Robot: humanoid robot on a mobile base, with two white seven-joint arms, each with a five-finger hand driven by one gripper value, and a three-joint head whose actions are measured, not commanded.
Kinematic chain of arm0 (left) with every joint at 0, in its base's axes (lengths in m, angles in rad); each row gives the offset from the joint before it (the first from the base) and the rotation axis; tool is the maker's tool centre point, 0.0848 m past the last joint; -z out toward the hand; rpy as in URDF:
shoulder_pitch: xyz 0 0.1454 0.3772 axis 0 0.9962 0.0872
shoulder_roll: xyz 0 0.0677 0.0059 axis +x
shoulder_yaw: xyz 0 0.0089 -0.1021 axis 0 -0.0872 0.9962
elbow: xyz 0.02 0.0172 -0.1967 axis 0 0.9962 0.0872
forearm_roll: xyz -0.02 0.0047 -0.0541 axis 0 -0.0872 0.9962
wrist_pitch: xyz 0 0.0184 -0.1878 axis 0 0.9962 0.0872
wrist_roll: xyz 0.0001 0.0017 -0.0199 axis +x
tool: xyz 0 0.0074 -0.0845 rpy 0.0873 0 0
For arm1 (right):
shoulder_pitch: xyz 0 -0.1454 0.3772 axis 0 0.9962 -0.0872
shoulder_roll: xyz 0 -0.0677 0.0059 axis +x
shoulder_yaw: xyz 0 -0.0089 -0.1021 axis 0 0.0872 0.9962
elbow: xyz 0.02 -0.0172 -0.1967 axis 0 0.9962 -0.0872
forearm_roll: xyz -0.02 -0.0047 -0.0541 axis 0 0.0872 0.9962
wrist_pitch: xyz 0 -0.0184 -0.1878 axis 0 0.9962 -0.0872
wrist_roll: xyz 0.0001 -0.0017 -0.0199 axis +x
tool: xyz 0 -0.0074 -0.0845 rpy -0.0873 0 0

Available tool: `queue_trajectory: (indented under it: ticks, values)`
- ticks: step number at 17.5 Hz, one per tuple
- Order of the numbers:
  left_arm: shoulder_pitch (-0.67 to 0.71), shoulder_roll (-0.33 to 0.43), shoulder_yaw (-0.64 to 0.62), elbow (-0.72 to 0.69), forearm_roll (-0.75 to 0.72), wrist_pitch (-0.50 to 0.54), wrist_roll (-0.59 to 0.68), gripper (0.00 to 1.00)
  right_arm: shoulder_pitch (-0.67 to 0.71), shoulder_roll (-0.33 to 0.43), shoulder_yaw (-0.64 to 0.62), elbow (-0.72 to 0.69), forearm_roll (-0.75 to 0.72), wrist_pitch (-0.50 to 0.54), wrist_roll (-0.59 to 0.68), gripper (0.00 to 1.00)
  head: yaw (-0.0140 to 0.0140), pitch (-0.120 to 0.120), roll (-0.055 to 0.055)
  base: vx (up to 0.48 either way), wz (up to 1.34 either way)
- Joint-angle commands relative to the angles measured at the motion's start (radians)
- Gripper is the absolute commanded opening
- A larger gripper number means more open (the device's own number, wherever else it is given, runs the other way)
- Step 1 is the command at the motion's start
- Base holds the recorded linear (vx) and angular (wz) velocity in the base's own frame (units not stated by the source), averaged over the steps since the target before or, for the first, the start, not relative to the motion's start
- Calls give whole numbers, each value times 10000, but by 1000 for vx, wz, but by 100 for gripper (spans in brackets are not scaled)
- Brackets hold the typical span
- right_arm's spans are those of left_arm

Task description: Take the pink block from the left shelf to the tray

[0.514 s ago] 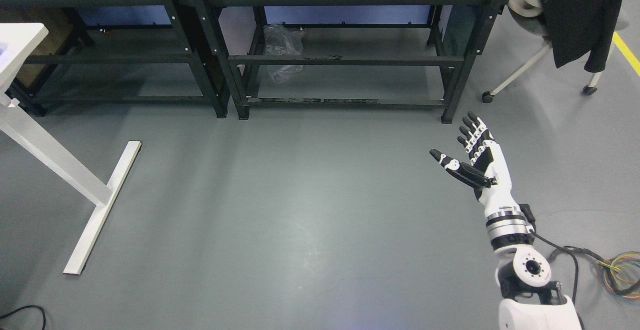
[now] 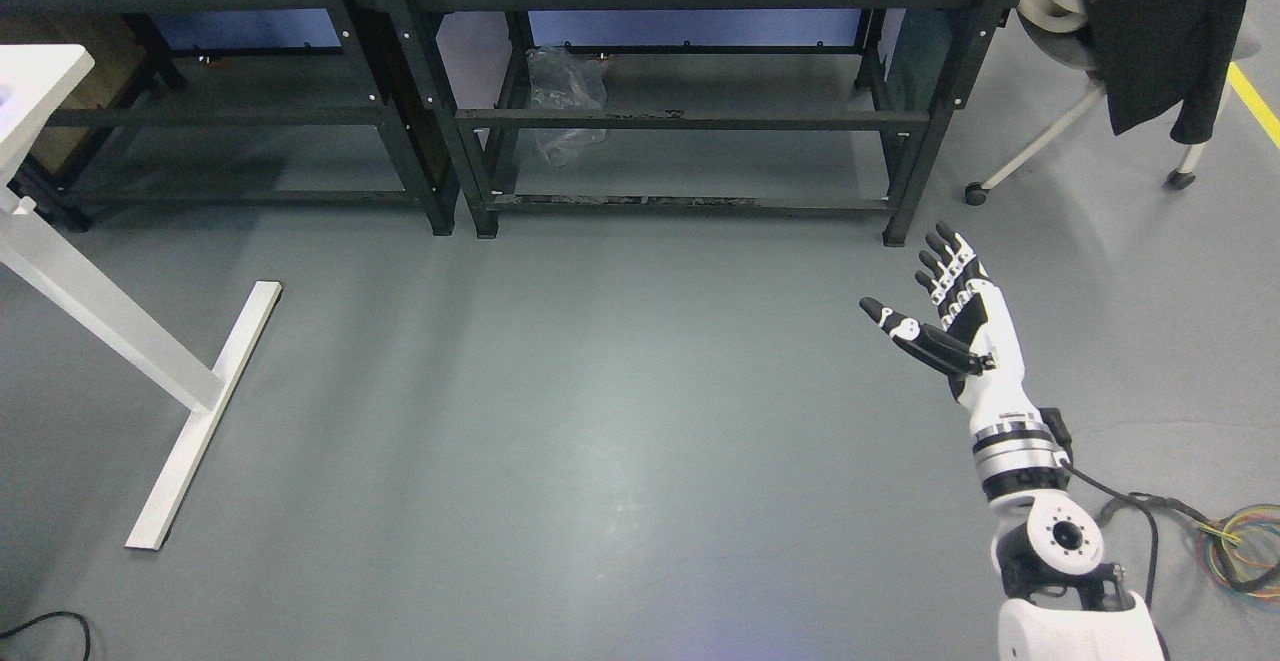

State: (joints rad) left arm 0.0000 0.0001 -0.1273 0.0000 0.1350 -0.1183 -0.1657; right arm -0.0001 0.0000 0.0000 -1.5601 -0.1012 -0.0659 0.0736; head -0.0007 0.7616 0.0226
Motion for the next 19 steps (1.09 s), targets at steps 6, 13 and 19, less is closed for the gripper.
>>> queue_trajectory:
  ticks: [6,13,19]
  values:
    - [199,174,0,-175,0,2,1,100,-137,-175,122,-45,31,14,0,100,0,0,0,53,-4]
    - [199,174,0,-175,0,2,1,100,-198,-175,184,-45,2173,168,-46,99,0,0,0,139,-32]
    - [199,174,0,-175,0,2,1,100,-229,-175,76,-60,3973,-121,-77,100,0,0,0,161,-64]
